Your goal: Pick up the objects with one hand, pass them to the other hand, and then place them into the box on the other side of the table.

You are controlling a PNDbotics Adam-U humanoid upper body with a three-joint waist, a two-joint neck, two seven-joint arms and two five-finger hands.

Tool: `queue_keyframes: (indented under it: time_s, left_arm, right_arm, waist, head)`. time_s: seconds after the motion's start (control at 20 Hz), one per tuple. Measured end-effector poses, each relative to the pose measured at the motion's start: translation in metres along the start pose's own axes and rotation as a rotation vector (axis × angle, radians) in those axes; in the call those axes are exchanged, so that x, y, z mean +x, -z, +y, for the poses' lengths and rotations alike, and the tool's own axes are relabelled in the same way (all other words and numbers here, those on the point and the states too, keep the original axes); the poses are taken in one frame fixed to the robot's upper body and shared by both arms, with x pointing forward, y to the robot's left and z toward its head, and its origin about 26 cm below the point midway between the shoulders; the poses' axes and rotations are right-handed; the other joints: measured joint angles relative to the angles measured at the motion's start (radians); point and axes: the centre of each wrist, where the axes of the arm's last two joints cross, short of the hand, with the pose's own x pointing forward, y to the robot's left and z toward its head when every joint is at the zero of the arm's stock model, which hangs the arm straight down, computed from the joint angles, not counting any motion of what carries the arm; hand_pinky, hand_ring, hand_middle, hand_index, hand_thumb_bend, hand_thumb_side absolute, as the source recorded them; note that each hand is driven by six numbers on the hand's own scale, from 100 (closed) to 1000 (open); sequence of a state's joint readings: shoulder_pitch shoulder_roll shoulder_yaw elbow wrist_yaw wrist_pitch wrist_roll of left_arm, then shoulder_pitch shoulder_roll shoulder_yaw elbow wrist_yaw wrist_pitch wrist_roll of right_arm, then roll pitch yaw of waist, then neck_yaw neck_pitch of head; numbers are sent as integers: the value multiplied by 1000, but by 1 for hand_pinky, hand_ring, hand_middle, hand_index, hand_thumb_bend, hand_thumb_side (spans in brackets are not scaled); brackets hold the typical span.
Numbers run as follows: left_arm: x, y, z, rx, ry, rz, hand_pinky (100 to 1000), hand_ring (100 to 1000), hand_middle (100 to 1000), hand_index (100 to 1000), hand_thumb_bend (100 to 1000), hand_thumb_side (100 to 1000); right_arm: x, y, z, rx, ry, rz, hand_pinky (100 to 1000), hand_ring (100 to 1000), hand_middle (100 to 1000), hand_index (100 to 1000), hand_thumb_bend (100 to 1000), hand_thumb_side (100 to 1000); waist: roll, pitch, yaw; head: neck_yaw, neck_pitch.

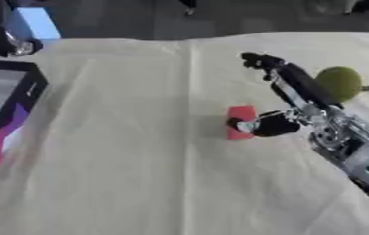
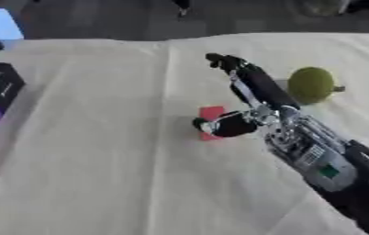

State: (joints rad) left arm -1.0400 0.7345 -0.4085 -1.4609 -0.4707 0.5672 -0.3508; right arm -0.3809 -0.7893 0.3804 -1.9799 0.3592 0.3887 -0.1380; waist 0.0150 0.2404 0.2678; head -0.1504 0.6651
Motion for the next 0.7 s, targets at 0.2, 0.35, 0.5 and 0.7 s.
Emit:
queue_keyframes:
  time_s: [0.2,0.35,0.5,0.7]
  left_arm:
    - [-25,3,2,26,-14,85,660,479,340,440,359,100]
    - [-41,9,-1,31,-26,146,657,477,341,442,327,100]
    - [-62,16,-9,28,-45,218,658,481,344,445,329,100]
    - [-88,23,-21,29,-60,312,661,486,351,450,331,100]
  right_arm:
    - [-1,0,-2,-13,16,-6,772,888,833,959,597,188]
    - [-1,0,-2,-19,24,-11,770,887,833,958,596,189]
    - [-2,1,-3,-29,31,-14,769,886,832,958,595,188]
    - [-2,1,-4,-38,41,-22,768,886,831,957,596,188]
  waist:
    - [-15,0,3]
    - [-23,0,1]
    - [-30,1,-3]
    - [-39,1,-7]
  head:
    - [31,-1]
    - [49,-8]
    - [64,-15]
    - [69,-22]
